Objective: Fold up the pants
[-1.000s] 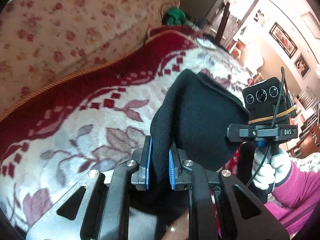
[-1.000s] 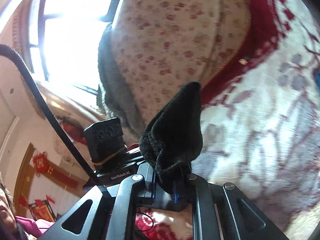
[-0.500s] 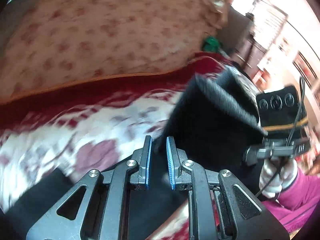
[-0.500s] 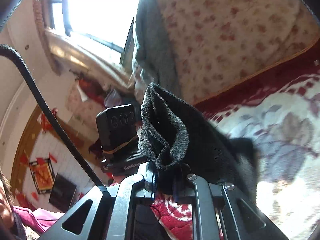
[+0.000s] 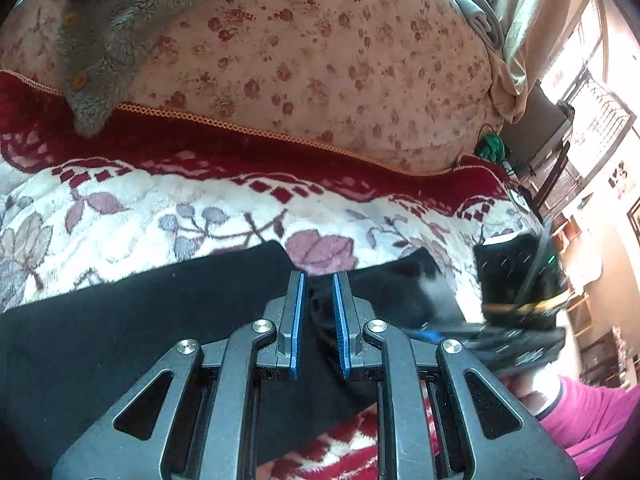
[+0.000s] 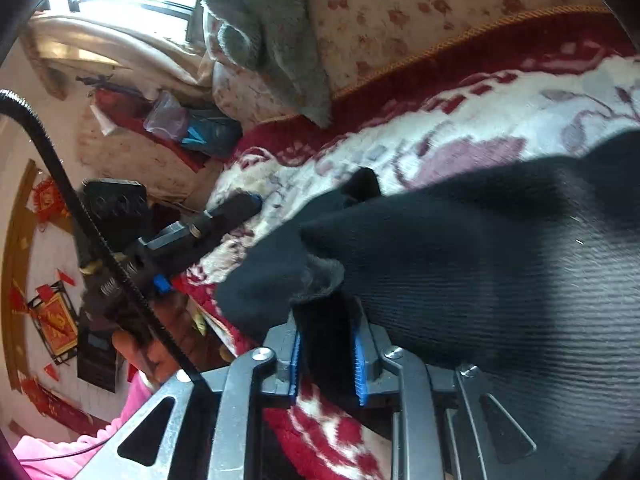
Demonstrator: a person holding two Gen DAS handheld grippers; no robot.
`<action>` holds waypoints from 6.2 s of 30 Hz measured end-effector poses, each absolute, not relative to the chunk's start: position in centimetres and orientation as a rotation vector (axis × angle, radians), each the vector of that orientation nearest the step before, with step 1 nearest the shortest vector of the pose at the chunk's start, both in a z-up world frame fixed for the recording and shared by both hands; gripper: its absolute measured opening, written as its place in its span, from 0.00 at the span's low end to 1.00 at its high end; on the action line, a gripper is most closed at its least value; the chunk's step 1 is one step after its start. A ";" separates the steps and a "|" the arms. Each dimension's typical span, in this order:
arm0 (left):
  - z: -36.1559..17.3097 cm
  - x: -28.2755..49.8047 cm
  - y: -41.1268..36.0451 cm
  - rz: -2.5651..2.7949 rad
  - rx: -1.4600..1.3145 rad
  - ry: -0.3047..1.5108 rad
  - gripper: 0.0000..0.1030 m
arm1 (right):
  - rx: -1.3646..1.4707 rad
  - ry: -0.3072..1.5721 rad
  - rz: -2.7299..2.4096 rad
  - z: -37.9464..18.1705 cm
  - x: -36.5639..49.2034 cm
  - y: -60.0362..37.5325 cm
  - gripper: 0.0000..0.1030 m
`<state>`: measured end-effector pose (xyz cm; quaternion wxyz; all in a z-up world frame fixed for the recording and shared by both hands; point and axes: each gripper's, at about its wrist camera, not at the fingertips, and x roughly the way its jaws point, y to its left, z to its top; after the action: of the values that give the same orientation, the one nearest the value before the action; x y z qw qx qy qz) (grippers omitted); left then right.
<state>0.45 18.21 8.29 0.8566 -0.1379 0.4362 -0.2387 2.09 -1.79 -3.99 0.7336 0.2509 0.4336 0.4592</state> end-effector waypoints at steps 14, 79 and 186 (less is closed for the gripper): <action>6.7 -2.8 18.1 -0.275 -0.285 0.960 0.13 | 0.523 0.892 0.988 0.0 0.6 -4.1 0.29; 3.4 -5.1 11.5 -0.262 -0.345 1.057 0.58 | 0.028 0.844 0.508 -0.6 2.7 -11.2 0.66; 11.7 -12.0 28.0 0.081 -0.674 0.555 0.19 | -0.132 0.789 1.332 8.2 5.7 24.2 0.17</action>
<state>-11.96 28.03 11.74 0.9054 -0.3263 0.2688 0.0391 5.68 24.25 8.16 0.7132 -0.0595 0.3561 0.6009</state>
